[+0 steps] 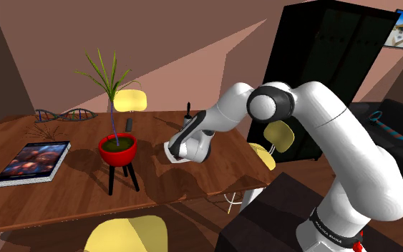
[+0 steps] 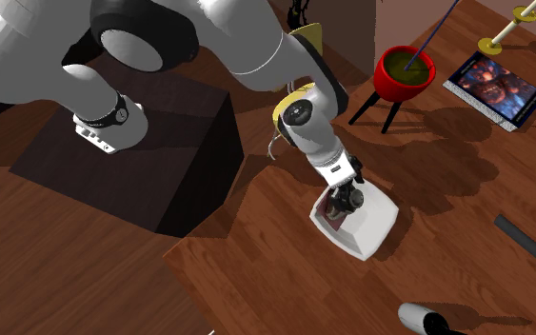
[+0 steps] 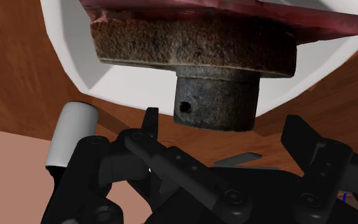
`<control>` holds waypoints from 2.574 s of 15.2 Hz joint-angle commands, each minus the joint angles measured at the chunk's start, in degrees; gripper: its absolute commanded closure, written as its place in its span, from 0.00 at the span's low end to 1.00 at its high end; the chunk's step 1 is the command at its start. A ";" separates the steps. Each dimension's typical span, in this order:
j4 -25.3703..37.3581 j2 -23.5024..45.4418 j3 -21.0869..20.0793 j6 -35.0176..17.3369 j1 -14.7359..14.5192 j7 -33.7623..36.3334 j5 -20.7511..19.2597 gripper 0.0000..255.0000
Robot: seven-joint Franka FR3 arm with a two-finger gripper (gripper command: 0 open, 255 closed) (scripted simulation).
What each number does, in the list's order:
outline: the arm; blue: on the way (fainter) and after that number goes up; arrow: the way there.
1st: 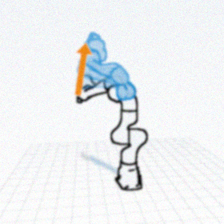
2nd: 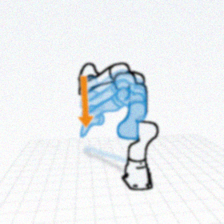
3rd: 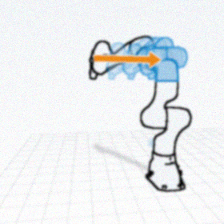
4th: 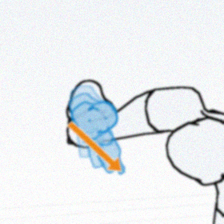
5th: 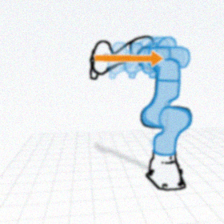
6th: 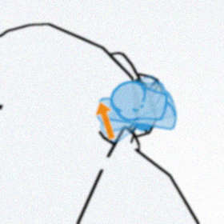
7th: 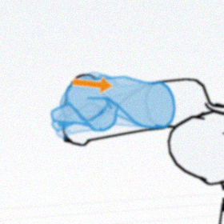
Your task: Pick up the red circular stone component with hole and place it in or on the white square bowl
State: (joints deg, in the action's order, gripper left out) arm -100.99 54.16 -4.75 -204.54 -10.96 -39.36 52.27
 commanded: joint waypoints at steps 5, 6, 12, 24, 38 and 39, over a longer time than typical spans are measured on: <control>2.84 2.27 0.50 0.30 -0.07 0.10 -0.52 0.00; 2.84 2.27 0.50 0.30 -0.07 0.10 -0.52 0.00; 2.84 2.26 0.50 0.30 -0.07 0.10 -0.52 1.00; 1.20 -0.81 2.21 1.93 -1.66 -1.07 1.89 1.00; -2.86 -9.92 16.66 11.48 -14.35 -4.58 12.62 1.00; -3.16 -10.38 18.46 12.46 -15.87 -4.38 13.15 1.00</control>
State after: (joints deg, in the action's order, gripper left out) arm -103.76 44.35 12.53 -192.74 -25.85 -43.75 65.00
